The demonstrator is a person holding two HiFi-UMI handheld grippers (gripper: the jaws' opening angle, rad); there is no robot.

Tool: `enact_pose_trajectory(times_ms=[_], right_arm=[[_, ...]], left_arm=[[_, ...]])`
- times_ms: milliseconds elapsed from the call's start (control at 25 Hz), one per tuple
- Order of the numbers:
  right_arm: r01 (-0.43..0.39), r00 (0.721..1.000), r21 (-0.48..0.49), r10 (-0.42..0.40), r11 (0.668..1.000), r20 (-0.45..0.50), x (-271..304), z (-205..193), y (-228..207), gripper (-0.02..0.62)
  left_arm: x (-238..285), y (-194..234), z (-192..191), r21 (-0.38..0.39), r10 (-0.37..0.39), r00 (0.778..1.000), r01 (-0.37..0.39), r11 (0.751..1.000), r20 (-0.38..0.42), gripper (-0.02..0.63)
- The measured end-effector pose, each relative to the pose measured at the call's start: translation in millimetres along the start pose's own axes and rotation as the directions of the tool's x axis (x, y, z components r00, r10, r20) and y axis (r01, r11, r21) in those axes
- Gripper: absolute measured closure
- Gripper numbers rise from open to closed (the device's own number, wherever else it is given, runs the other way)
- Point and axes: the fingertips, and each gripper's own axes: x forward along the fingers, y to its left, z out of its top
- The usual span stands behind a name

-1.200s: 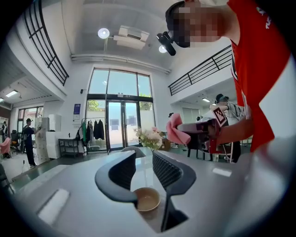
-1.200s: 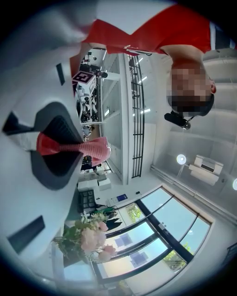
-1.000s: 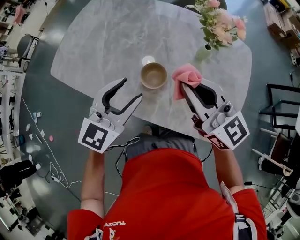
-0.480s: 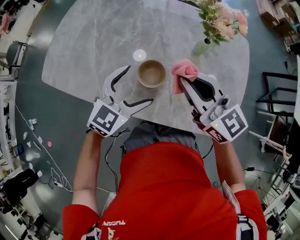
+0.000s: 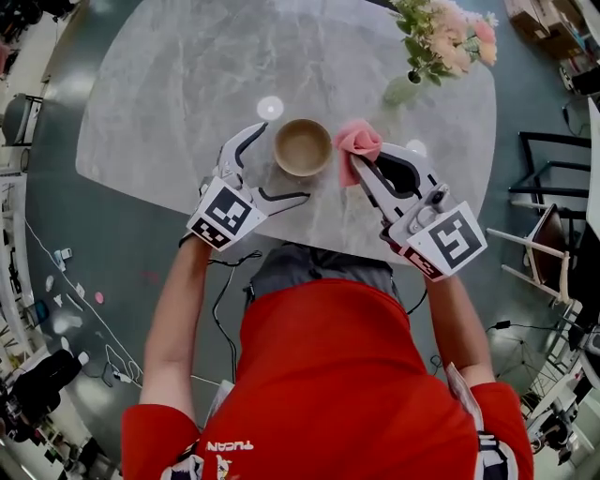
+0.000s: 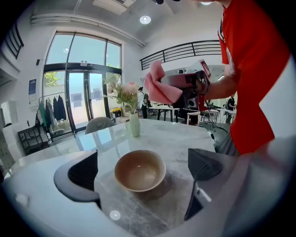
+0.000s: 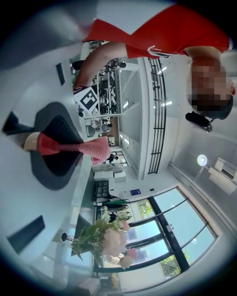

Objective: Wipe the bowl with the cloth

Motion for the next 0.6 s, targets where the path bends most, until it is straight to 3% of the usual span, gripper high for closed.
enact_pose_trajectory(times_ms=[240,600], right_arm=[[0.000,0.998,-0.008,0.000,1.000,-0.066,17.6,-19.5,-1.3,0.574],[0.013,0.994,0.007,-0.012,1.000,-0.107,22.9,-33.2,-3.0,0.574]], left_arm=[[24.5,1.7,-33.6,0.008,-0.054,0.995,0.055,0.998,-0.090,0.020],[53.8,2.3,-52.3,0.003,-0.124,0.985,0.125,0.992,-0.122,0.020]])
